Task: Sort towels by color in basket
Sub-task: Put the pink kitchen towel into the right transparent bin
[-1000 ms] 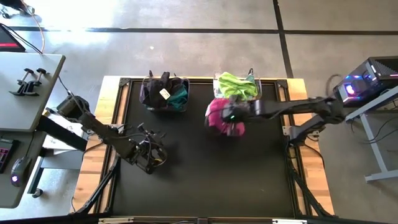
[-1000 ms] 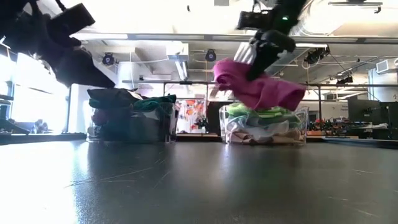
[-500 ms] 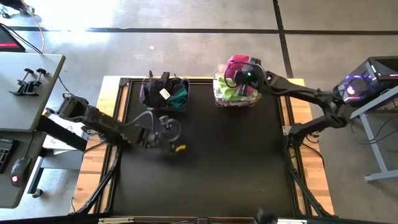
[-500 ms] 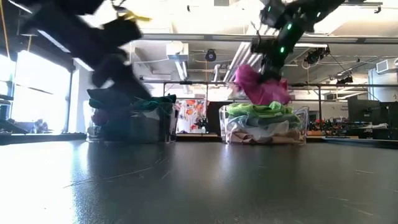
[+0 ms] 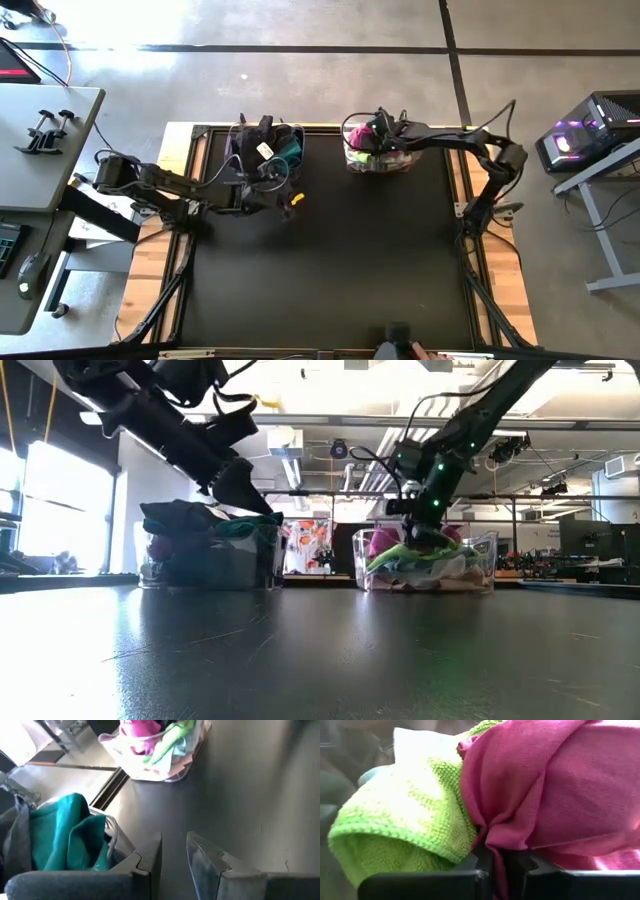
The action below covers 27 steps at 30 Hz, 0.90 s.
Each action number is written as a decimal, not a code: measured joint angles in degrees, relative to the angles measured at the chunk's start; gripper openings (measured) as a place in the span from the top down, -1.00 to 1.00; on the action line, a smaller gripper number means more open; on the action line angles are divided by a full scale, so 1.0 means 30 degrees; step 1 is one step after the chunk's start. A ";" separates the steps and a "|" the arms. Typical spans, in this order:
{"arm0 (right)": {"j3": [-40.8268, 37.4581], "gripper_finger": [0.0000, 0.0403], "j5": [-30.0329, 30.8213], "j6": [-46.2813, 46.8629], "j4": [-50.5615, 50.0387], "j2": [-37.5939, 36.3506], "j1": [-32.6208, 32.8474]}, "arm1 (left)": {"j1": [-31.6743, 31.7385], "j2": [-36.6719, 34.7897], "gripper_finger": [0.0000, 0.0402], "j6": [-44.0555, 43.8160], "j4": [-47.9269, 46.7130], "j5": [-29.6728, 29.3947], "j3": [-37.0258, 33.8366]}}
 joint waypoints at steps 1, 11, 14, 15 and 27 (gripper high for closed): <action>0.0061 0.89 0.0055 0.0146 -0.0058 0.0103 -0.0007 | 0.0001 0.0000 0.61 -0.0088 -0.0173 0.0000 -0.0003; 0.2591 0.35 -0.0075 0.1589 -0.4811 -0.1604 0.0000 | -0.0123 0.0000 0.61 -0.0135 -0.0867 -0.0100 -0.0007; 0.3751 0.29 -0.0114 0.2033 -0.6979 -0.2253 0.0000 | -0.0130 0.0000 0.61 -0.0177 -0.0921 -0.0109 -0.0007; 0.4084 0.29 -0.0191 0.2329 -0.7596 -0.2433 0.0000 | -0.0130 0.0000 0.61 -0.0246 -0.0913 -0.0109 -0.0007; 0.3233 0.33 -0.1229 0.5998 -0.0355 -0.3041 -0.1818 | -0.0130 0.0000 0.61 -0.0310 -0.0867 -0.0153 -0.0007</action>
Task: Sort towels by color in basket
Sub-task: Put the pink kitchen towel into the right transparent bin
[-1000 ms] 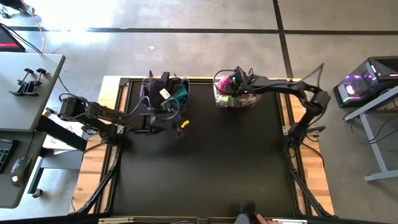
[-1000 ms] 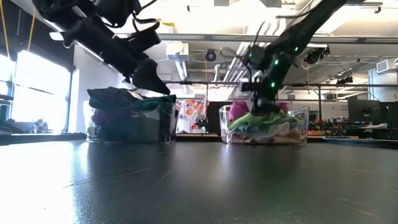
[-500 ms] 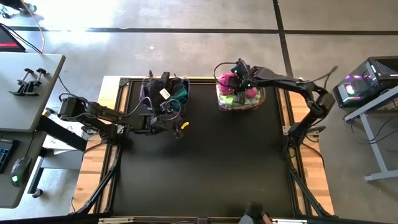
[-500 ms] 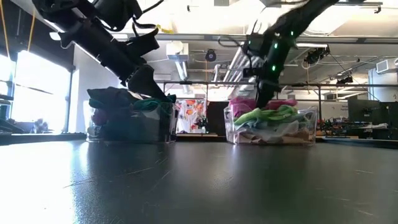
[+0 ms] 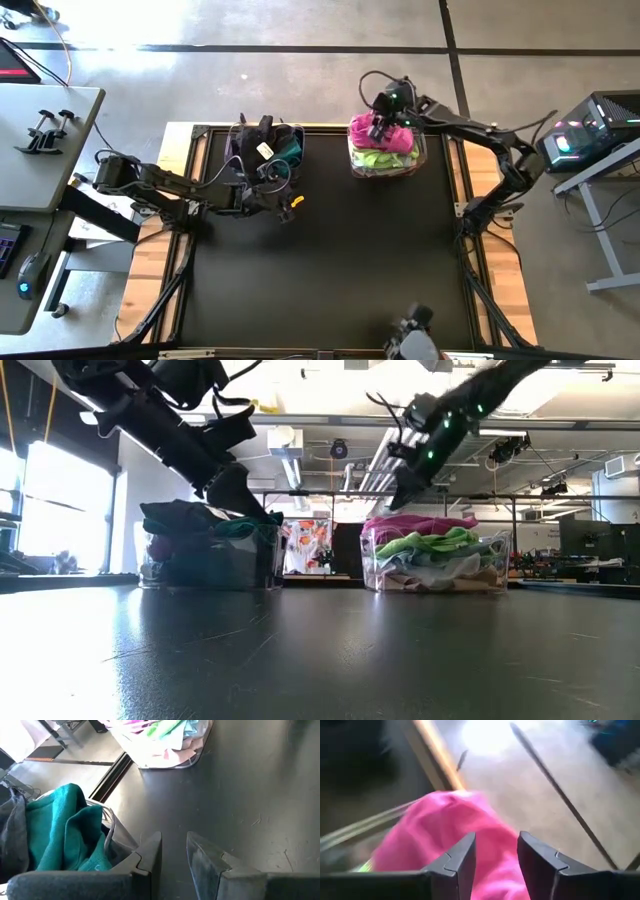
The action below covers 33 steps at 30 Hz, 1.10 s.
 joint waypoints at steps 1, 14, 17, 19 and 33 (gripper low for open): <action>-0.0627 0.35 0.0047 0.0725 0.1276 0.0031 -0.0246 | 0.0000 0.0000 0.61 0.0000 0.0051 0.0000 0.0000; -0.6877 0.67 -0.0943 0.2231 0.5616 0.0431 -0.0455 | 0.0044 0.0000 0.61 0.0007 -0.0095 -0.0040 0.0000; -0.8581 0.71 -0.0748 0.2460 0.8573 0.0418 -0.0463 | 0.0044 0.0000 0.61 0.0007 -0.0102 -0.0076 0.0000; -0.9533 0.73 -0.0550 0.3033 1.0200 0.0402 -0.0568 | 0.0044 0.0000 0.61 0.0007 -0.0109 -0.0078 0.0000; -1.0477 0.69 0.1995 0.4409 1.2645 0.0270 -0.0310 | 0.0029 0.0000 0.61 -0.0148 -0.0183 -0.0073 0.0000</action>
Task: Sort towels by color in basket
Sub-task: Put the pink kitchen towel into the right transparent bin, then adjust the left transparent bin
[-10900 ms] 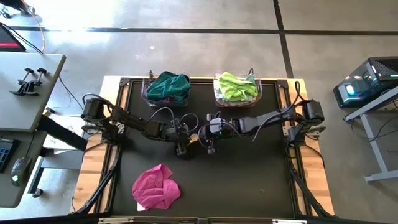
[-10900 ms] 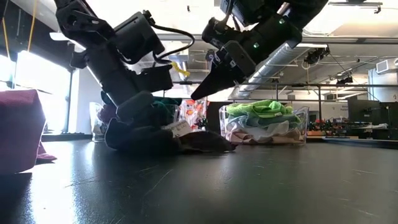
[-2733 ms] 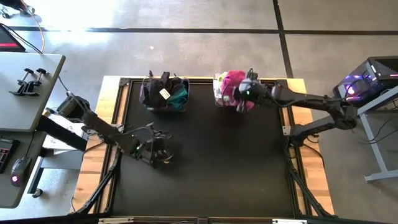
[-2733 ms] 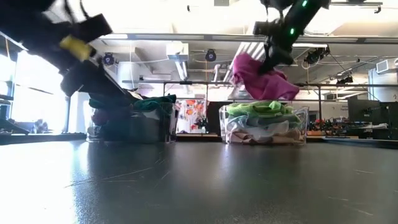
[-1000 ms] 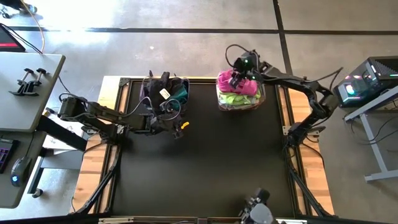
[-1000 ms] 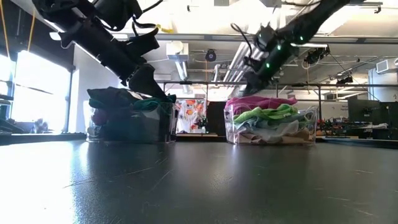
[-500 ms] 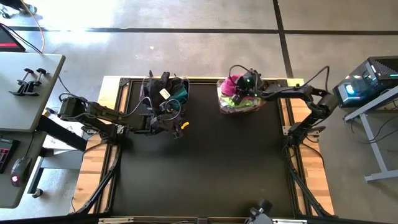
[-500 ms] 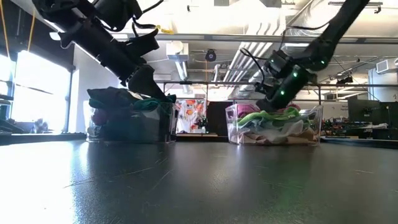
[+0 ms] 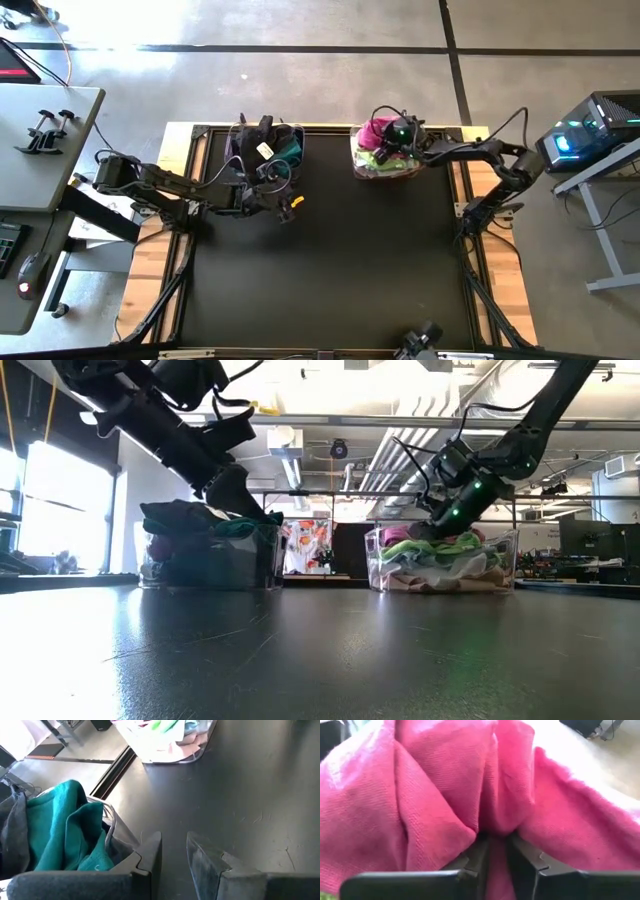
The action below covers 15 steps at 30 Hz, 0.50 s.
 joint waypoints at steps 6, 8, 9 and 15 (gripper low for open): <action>0.0000 0.48 0.0083 -0.0055 -0.1513 -0.1829 0.0212 | -0.0029 0.0000 0.61 -0.0705 -0.0835 0.0007 -0.0007; 0.0000 0.43 0.0082 -0.0088 -0.2407 -0.2966 0.0343 | -0.0029 0.0000 0.61 -0.0913 -0.1038 0.0007 -0.0007; 0.0000 0.42 0.0079 -0.0114 -0.2823 -0.3607 0.0420 | -0.0029 0.0000 0.61 -0.0991 -0.1058 0.0007 -0.0007; 0.0029 0.41 0.0764 0.0165 -0.4824 -0.7615 0.1238 | -0.0029 0.0007 0.61 -0.1113 -0.1073 0.0007 -0.0007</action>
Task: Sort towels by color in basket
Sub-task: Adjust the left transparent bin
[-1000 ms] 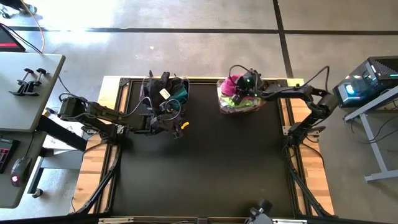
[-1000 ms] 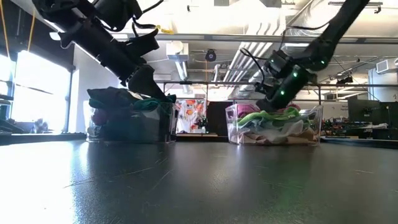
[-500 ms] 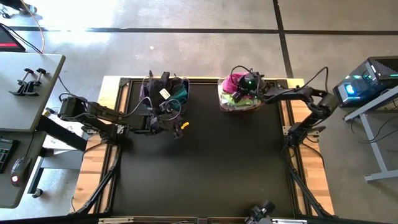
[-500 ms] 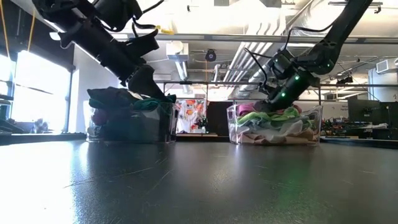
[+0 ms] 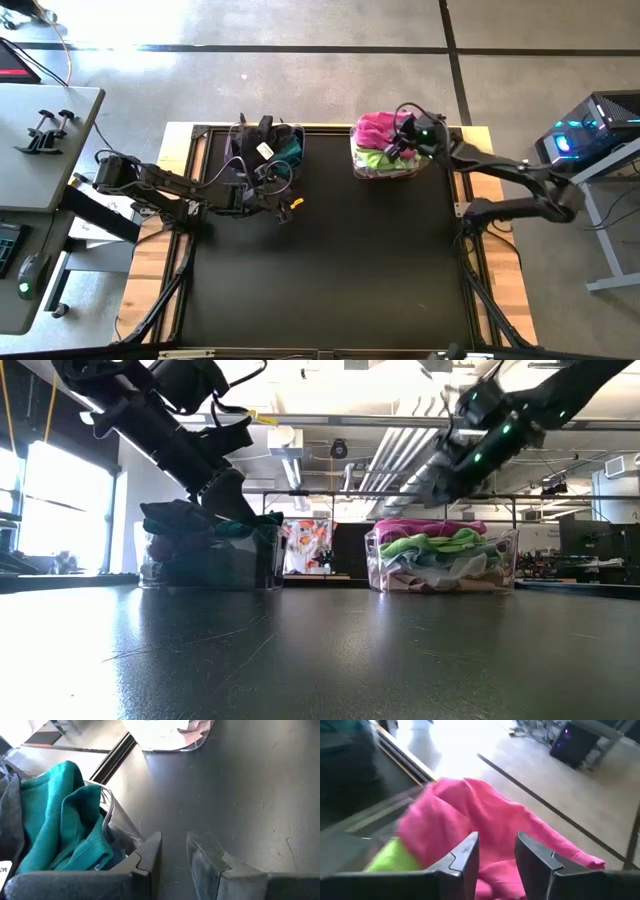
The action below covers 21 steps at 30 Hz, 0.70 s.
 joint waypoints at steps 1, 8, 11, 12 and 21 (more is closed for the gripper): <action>0.0000 0.41 0.0026 0.0144 -0.0389 -0.0561 0.0260 | 0.0000 0.0000 0.61 -0.0070 -0.0005 0.0000 -0.0004; -0.0137 0.41 -0.3052 0.0294 -0.3526 -0.2212 0.3816 | 0.0094 0.0000 0.61 -0.0429 -0.0177 0.0379 0.0000; -0.0929 0.41 -0.6300 0.0216 -0.3994 -0.1901 0.5495 | 0.0160 0.0000 0.61 -0.0599 -0.0872 0.1068 -0.0003; -0.1339 0.41 -0.6689 0.0201 -0.3906 -0.1748 0.6036 | 0.0160 0.0000 0.61 -0.0729 -0.1195 0.1064 0.0000; -0.4709 0.42 0.1530 0.2023 0.1732 0.0593 0.7974 | 0.1469 0.0007 0.61 -0.0742 0.0361 0.1910 -0.2333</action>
